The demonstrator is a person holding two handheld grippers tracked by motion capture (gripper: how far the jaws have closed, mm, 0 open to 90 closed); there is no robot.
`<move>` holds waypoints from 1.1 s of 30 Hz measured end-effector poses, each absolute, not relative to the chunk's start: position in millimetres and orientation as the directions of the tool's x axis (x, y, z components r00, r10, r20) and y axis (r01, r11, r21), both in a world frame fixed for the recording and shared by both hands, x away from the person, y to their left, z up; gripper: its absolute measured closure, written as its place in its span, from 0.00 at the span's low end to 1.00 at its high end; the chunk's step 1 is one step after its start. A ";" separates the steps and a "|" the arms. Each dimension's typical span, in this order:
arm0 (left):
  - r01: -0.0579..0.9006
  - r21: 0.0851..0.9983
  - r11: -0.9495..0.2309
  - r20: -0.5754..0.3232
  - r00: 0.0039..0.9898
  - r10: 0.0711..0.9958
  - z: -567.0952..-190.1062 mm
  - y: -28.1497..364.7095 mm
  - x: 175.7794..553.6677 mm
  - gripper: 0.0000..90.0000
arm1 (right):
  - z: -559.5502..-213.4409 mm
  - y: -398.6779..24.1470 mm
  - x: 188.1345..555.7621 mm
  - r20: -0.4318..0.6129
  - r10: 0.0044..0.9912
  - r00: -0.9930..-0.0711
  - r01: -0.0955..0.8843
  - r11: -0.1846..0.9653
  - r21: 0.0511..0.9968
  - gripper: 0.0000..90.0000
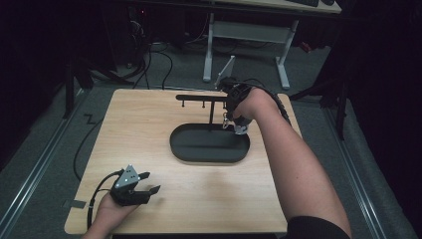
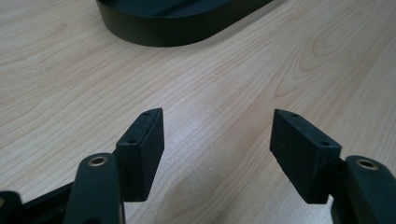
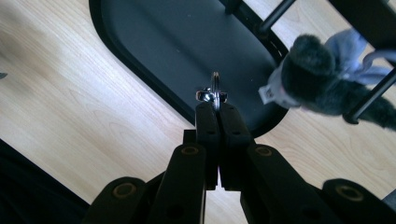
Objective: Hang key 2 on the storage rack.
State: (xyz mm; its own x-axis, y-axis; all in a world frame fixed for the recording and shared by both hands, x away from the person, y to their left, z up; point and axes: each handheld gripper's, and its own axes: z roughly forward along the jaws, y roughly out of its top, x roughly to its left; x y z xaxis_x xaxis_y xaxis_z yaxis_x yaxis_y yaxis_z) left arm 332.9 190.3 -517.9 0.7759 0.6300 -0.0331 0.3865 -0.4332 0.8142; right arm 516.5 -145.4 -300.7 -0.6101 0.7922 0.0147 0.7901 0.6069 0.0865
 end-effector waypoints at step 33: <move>0.386 0.815 -0.432 -0.038 0.779 0.625 -518.3 189.3 329.9 0.40 | -305.9 -151.1 545.7 -0.013 0.812 -0.584 0.800 0.579 0.156 0.98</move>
State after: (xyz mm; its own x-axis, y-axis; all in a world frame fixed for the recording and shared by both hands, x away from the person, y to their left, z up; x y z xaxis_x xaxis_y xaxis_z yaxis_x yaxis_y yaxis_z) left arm 329.9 189.3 -518.3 0.7795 0.6252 -0.0383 0.3862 -0.4316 0.8152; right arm 545.7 -151.1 -305.9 -0.5840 0.8116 -0.0134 0.8005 0.5786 0.1564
